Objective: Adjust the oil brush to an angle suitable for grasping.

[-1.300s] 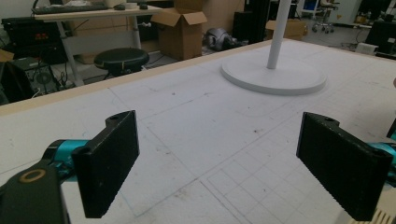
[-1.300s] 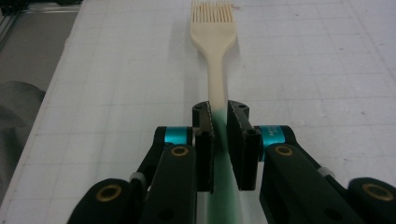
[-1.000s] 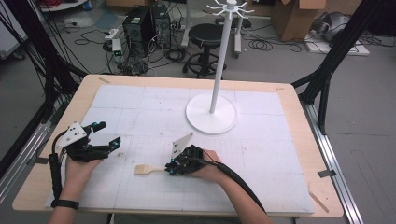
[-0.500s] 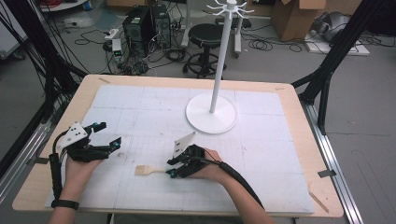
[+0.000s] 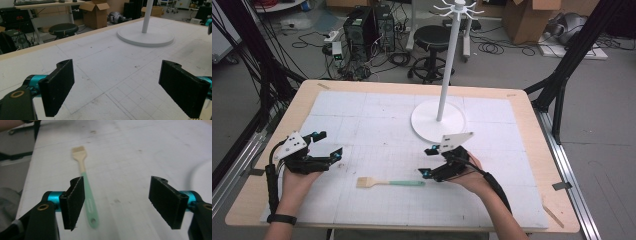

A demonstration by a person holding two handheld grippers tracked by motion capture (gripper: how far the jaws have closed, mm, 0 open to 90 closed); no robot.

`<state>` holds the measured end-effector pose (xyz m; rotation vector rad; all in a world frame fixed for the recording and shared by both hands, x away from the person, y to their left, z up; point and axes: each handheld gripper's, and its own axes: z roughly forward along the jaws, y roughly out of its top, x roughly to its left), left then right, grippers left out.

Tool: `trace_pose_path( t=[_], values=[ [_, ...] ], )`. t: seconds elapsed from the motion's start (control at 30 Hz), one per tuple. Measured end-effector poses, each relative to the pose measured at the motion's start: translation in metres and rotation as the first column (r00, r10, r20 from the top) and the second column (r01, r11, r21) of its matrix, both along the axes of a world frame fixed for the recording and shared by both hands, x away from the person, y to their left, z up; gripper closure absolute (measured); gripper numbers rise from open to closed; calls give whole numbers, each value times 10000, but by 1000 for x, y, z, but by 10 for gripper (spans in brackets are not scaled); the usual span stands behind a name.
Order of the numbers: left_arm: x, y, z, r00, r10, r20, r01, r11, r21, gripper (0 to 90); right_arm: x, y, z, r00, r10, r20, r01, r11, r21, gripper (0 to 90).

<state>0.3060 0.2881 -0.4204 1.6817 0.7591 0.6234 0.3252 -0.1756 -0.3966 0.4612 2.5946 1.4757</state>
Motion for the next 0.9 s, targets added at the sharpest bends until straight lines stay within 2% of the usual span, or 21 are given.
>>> trace_pose_path(
  t=[0.1,0.2,0.33,0.43,0.57,0.67,0.73,0.8,0.83,0.9],
  values=[
    [0,-1,-1,10000,-9,-35,9,10000,38,136,-2,-26,0,9972,-749,64,746,9965,375,230],
    [0,-1,0,10000,-6,-17,6,10000,23,136,-4,-54,-1,9873,-1586,101,1572,9842,819,209],
    [0,-1,-1,10000,-20,-25,20,10000,61,136,-9,-86,-5,9652,-2608,181,2571,9597,1138,180],
    [1,0,-1,10000,-6,-6,6,10000,7,136,-13,-105,-8,9440,-3293,218,3242,9377,1252,170],
    [2,2,-2,10000,13,5,-13,10000,-53,136,-19,-126,-11,9114,-4106,274,4036,9049,1348,162],
    [2,3,-1,10000,37,29,-37,9999,-99,136,-23,-140,-15,8753,-4831,233,4752,8679,1448,162],
    [2,2,-1,10000,40,68,-40,10000,-85,136,-26,-148,-20,8544,-5192,196,5104,8458,1553,162],
    [2,2,0,9999,49,90,-48,9999,-105,136,-28,-156,-23,8265,-5626,183,5532,8179,1580,161],
    [1,2,0,9999,47,94,-46,9999,-111,136,-29,-159,-24,8156,-5785,136,5688,8058,1644,160],
    [1,1,0,9999,36,106,-35,10000,-76,136,-32,-166,-25,8008,-5988,112,5881,7897,1747,160]
  ],
)
